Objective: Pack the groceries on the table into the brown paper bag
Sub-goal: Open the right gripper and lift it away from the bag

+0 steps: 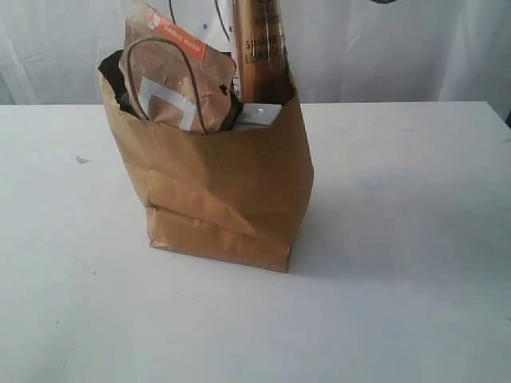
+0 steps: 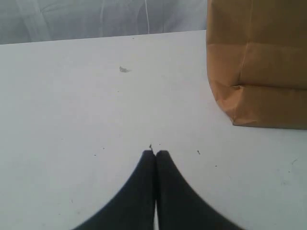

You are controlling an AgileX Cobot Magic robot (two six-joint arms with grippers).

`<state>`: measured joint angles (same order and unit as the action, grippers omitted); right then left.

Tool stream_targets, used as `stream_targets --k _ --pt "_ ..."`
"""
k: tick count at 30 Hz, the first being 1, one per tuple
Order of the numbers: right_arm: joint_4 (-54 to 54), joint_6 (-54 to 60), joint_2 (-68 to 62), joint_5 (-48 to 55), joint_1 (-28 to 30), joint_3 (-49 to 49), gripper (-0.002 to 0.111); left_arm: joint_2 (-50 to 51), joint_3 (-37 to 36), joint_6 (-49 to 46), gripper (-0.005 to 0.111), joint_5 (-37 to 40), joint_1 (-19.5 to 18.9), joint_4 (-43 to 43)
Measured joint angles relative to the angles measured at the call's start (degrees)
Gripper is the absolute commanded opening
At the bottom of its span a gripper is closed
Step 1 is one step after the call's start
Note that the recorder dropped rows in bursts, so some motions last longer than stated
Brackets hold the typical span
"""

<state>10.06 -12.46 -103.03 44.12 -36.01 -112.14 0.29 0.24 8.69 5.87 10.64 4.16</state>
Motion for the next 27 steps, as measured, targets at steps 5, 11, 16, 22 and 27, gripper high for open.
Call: stream_targets --k 5,11,16,22,27 --pt "-1.84 0.23 -0.3 6.53 -0.33 0.32 0.052 0.0 0.0 0.0 0.0 0.0 0.0 0.0" --pt "-2.86 0.23 -1.99 11.44 -0.59 1.41 0.052 0.0 0.0 0.0 0.0 0.0 0.0 0.0" --pt "-3.0 0.8 -1.88 12.04 -0.59 1.41 0.047 0.0 0.0 0.0 0.0 0.0 0.0 0.0" --pt "-3.14 2.83 -1.88 14.79 -0.59 1.41 0.045 0.0 0.0 0.0 0.0 0.0 0.0 0.0" --pt "-3.26 3.05 -1.88 15.68 -0.59 1.41 0.045 0.0 0.0 0.0 0.0 0.0 0.0 0.0"
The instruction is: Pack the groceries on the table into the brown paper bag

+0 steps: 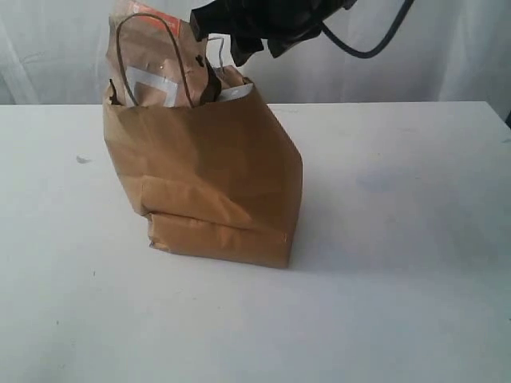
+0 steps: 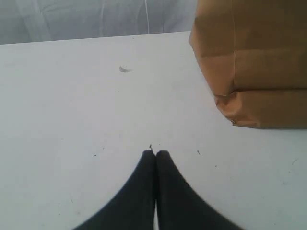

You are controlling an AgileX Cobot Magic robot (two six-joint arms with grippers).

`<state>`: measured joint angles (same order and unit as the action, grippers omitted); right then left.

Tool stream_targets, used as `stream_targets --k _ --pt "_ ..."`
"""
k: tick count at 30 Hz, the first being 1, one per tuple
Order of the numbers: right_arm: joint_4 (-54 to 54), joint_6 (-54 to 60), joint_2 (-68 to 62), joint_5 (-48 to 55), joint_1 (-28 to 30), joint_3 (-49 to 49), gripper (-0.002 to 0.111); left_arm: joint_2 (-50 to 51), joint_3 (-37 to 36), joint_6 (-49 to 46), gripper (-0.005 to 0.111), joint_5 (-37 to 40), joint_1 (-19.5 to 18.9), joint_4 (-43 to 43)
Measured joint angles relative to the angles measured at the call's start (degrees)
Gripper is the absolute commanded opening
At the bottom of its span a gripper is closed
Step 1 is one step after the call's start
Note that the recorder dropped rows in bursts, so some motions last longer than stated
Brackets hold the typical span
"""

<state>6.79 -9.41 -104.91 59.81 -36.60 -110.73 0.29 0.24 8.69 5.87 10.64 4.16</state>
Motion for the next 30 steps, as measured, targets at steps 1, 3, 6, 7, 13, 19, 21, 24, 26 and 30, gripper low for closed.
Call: stream_targets --k 1,3,6,7,13,19,21,24,26,30 --pt "-0.34 0.0 0.0 0.12 0.0 0.0 0.045 0.0 0.0 0.0 0.0 0.0 0.0 0.0" --pt "-0.76 0.0 0.0 0.59 0.0 0.0 0.045 0.0 0.0 0.0 0.0 0.0 0.0 0.0" --pt "-0.9 0.0 0.0 1.37 0.0 0.0 0.045 0.0 0.0 0.0 0.0 0.0 0.0 0.0" --pt "-0.9 0.0 0.0 1.46 0.0 0.0 0.045 0.0 0.0 0.0 0.0 0.0 0.0 0.0" --pt "-1.02 0.0 0.65 1.41 0.0 0.0 0.045 0.0 0.0 0.0 0.0 0.0 0.0 0.0" --pt "-1.02 0.0 2.34 0.97 0.0 0.0 0.045 0.0 0.0 0.0 0.0 0.0 0.0 0.0" --pt "-1.02 0.0 2.85 0.97 0.0 0.0 0.045 0.0 0.0 0.0 0.0 0.0 0.0 0.0" --pt "-0.77 0.04 3.6 0.88 0.0 0.0 0.045 0.0 0.0 0.0 0.0 0.0 0.0 0.0" --pt "0.87 -0.1 4.71 0.88 0.0 0.0 0.045 0.0 0.0 0.0 0.0 0.0 0.0 0.0" --pt "6.88 -3.66 10.64 0.88 0.0 4.54 0.028 0.0 0.0 0.0 0.0 0.0 0.0 0.0"
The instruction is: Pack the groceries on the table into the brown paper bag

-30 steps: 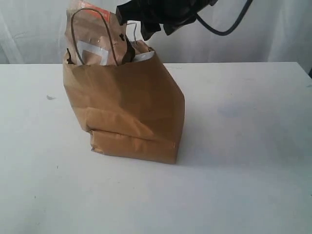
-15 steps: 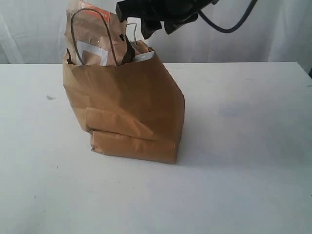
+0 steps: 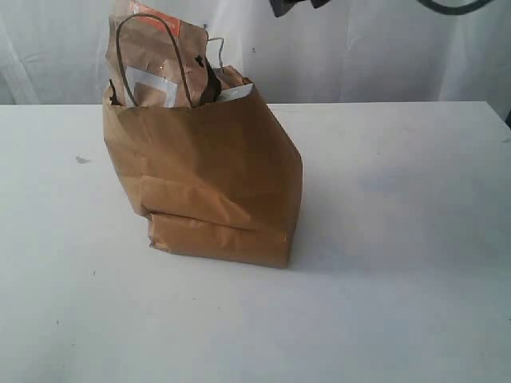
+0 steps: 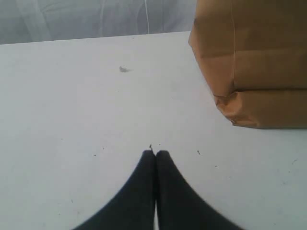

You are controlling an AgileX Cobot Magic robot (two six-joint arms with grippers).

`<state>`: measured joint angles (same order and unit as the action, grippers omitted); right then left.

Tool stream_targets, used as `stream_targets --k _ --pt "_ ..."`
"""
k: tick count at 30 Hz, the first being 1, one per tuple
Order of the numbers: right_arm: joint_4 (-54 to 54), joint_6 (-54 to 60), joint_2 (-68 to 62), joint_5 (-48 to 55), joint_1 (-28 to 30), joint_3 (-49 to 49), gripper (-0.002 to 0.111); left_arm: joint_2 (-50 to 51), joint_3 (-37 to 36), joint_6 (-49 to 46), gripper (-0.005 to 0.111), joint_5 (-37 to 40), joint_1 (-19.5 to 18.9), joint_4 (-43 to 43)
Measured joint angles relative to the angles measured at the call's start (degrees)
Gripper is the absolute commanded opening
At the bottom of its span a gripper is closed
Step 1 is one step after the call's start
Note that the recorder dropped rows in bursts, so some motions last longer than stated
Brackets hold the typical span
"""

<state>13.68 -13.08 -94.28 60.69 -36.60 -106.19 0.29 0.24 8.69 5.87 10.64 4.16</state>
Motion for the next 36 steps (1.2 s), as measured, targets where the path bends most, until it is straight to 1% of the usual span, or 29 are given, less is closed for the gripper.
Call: stream_targets --k 1,3,6,12,21,26,31,36 --pt "0.53 -0.32 1.31 -0.12 0.0 1.42 0.016 0.0 0.0 0.0 0.0 0.0 0.0 0.0" --pt "0.77 -0.7 6.07 -1.04 0.0 6.25 0.0 0.0 0.0 0.0 0.0 0.0 0.0 0.0" --pt "1.01 -1.95 16.04 -4.9 -1.44 16.64 0.0 0.0 0.0 0.0 0.0 0.0 0.0 0.0" --pt "1.01 -5.84 30.0 -11.05 -2.99 29.64 0.0 0.0 0.0 0.0 0.0 0.0 0.0 0.0" --pt "0.67 -8.77 47.47 -15.07 -3.33 47.43 0.0 0.0 0.0 0.0 0.0 0.0 0.0 0.0" --pt "-0.76 -8.99 53.29 -18.32 -3.33 54.4 0.0 0.0 0.0 0.0 0.0 0.0 0.0 0.0" --pt "-5.42 -8.99 56.84 -22.95 -3.33 59.58 0.0 0.0 0.0 0.0 0.0 0.0 0.0 0.0" --pt "-8.93 -9.32 57.76 -22.64 -3.33 61.8 0.0 0.0 0.0 0.0 0.0 0.0 0.0 0.0"
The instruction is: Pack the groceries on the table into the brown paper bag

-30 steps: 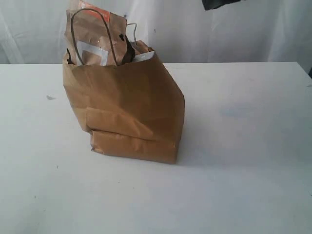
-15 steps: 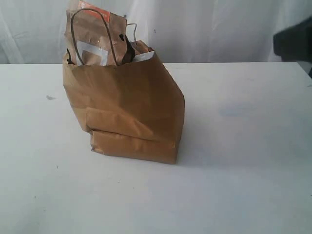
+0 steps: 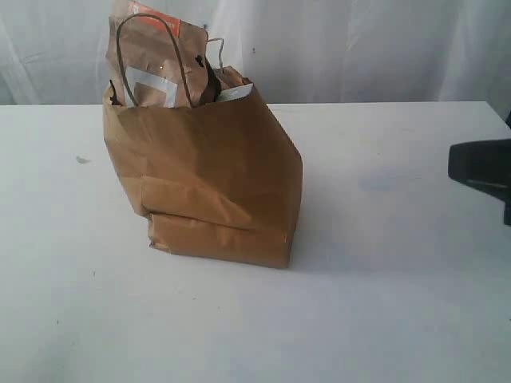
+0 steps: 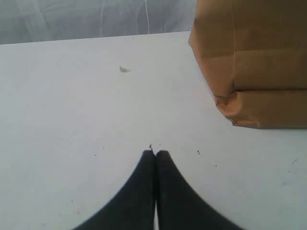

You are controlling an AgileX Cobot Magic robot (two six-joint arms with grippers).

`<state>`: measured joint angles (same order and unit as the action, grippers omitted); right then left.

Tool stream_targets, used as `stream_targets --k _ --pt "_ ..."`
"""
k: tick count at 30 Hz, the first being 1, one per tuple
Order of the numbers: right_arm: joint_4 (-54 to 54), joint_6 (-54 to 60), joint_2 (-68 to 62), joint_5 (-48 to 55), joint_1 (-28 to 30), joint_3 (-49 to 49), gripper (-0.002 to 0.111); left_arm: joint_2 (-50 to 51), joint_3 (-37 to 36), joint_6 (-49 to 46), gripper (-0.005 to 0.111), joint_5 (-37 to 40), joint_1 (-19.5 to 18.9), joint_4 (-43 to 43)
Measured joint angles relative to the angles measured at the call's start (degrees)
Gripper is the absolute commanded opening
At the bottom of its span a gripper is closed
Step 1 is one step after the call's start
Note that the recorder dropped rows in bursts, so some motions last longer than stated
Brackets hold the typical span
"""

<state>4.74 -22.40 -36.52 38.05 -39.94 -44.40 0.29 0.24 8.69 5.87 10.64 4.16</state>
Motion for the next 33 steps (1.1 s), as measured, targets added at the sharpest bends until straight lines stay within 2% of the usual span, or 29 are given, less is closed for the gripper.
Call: stream_targets --k 13,19,25,33 --pt "0.87 -0.46 0.11 0.26 0.0 0.84 0.0 0.0 0.0 0.0 0.0 0.0 0.0 0.0" --pt "1.34 -0.22 4.81 -11.37 1.73 11.01 0.0 0.0 0.0 0.0 0.0 0.0 0.0 0.0" --pt "1.47 -0.14 12.3 -17.58 7.19 20.93 0.0 0.0 0.0 0.0 0.0 0.0 0.0 0.0" --pt "1.47 -0.01 25.63 -23.34 17.35 34.02 0.0 0.0 0.0 0.0 0.0 0.0 0.0 0.0"
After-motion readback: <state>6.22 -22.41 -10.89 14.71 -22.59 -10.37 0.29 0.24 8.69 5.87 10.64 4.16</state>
